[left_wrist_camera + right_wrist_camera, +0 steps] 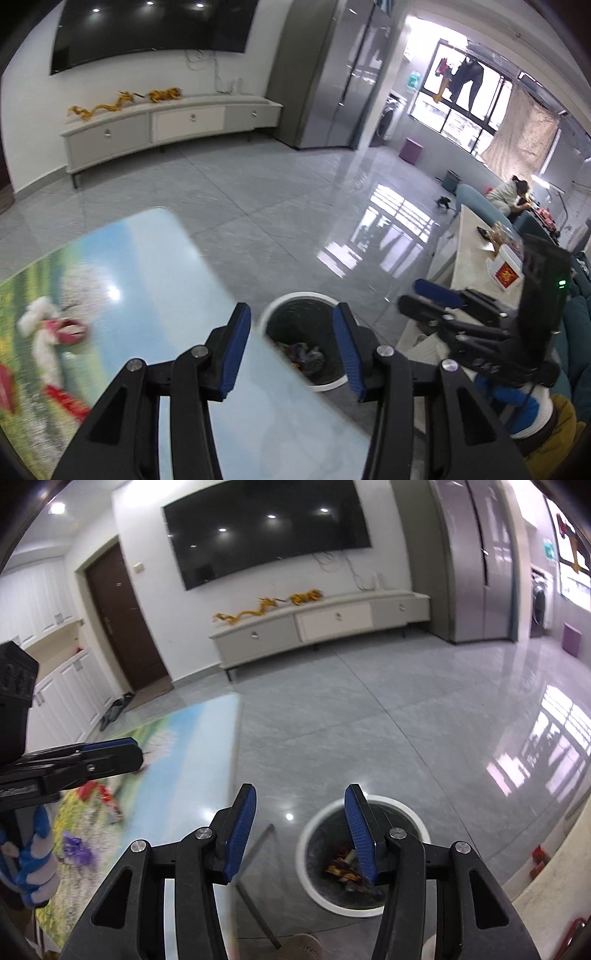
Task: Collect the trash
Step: 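Carry both bags to the bin and open both tools to drop them, then grasp white tissue with the left tool while the right tool grasps the red wrapper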
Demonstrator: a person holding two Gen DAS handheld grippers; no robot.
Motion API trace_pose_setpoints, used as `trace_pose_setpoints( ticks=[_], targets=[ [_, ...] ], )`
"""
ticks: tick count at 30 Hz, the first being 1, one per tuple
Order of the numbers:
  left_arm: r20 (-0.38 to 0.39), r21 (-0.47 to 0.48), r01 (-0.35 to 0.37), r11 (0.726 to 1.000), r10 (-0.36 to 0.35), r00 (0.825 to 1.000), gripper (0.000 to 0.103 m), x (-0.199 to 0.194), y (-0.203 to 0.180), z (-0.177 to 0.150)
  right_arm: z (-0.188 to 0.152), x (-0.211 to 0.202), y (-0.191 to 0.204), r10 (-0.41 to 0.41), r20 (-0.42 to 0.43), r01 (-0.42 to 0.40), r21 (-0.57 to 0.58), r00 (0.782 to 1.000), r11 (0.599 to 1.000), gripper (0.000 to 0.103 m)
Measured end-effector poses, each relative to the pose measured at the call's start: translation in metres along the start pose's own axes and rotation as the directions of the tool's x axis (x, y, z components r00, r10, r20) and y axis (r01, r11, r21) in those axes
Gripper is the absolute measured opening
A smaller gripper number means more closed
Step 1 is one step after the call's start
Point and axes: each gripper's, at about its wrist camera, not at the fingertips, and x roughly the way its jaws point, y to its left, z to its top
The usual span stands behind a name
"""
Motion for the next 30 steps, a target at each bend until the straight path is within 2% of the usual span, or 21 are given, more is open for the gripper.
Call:
trace_pose_setpoints(
  ticks=[7, 14, 15, 16, 18, 24, 30],
  targets=[
    [0.058, -0.070, -0.110, 0.991, 0.114, 0.992, 0.044, -0.068, 0.078, -0.015, 0.009, -0.011, 0.064, 0.074, 0.015, -0.072, -0.094, 0.997, 0.993, 0.050],
    [0.084, -0.137, -0.201, 0.970, 0.214, 0.973, 0.045, -0.118, 0.153, -0.033, 0.013, 0.002, 0.131, 0.160, -0.027, -0.162, -0.179, 0.987, 0.970, 0.052],
    [0.080, -0.141, -0.211, 0.967, 0.224, 0.971, 0.045, -0.121, 0.162, -0.035, 0.011, 0.004, 0.137, 0.170, -0.036, -0.174, -0.186, 0.985, 0.967, 0.053],
    [0.073, -0.148, -0.220, 0.964, 0.232, 0.970, 0.051, -0.121, 0.172, -0.038, 0.010, 0.011, 0.147, 0.190, -0.054, -0.197, -0.196, 0.980, 0.960, 0.054],
    [0.058, -0.164, -0.232, 0.959, 0.245, 0.968, 0.058, -0.117, 0.185, -0.041, 0.006, 0.024, 0.163, 0.215, -0.087, -0.229, -0.208, 0.973, 0.951, 0.055],
    [-0.055, -0.150, -0.244, 0.958, 0.238, 0.970, 0.058, -0.071, 0.221, -0.050, -0.012, 0.077, 0.201, 0.264, -0.212, -0.313, -0.245, 0.941, 0.918, 0.056],
    [-0.156, -0.088, -0.230, 0.969, 0.215, 0.964, 0.058, -0.013, 0.231, -0.056, -0.030, 0.131, 0.229, 0.311, -0.308, -0.391, -0.246, 0.899, 0.887, 0.057]
  ],
)
